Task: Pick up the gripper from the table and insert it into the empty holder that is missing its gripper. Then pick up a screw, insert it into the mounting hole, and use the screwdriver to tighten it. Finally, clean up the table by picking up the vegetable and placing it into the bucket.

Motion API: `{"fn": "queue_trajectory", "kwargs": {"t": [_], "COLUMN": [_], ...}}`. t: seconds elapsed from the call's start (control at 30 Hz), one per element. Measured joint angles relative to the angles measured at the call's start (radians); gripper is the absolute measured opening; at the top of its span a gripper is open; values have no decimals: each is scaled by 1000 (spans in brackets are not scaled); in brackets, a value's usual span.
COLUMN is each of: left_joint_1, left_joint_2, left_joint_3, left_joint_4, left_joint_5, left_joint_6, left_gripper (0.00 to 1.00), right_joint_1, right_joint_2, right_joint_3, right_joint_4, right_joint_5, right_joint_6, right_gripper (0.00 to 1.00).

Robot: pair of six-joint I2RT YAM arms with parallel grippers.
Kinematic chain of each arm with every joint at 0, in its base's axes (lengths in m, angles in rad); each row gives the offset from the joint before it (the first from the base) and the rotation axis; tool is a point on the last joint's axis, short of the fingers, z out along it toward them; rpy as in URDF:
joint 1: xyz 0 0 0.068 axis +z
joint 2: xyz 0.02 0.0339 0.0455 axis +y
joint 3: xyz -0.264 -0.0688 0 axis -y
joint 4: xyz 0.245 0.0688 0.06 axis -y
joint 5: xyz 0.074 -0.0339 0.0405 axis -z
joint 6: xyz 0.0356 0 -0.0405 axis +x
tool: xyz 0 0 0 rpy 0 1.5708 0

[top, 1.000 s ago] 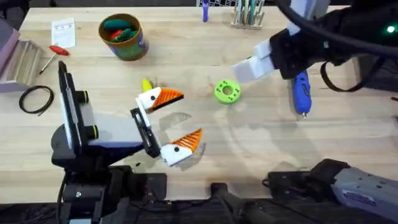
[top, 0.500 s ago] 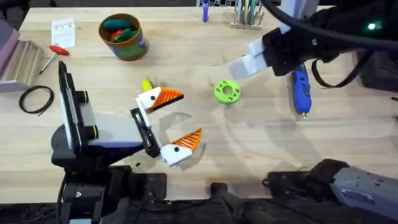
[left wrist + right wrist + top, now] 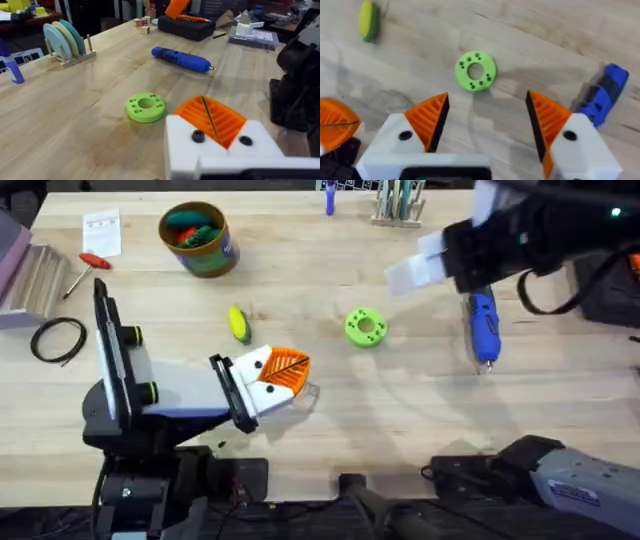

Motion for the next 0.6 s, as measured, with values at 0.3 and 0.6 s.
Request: {"fn": "queue_trajectory", "kwargs": {"t": [0.3,0.6], "left_joint_1": [0,0], "left_joint_2": [0,0], "left_joint_3": [0,0], "left_joint_4": [0,0], "left_joint_5": [0,0], "left_joint_6": [0,0], "left_gripper": [6,6], "right_joint_1": [-281,-474], "right_joint_2": [0,7], "right_joint_3": [-63,-185], "right_joint_4": [-25,64], "right_joint_5": [1,7], "right_joint_6": [33,31], "right_gripper": [930,986]}}
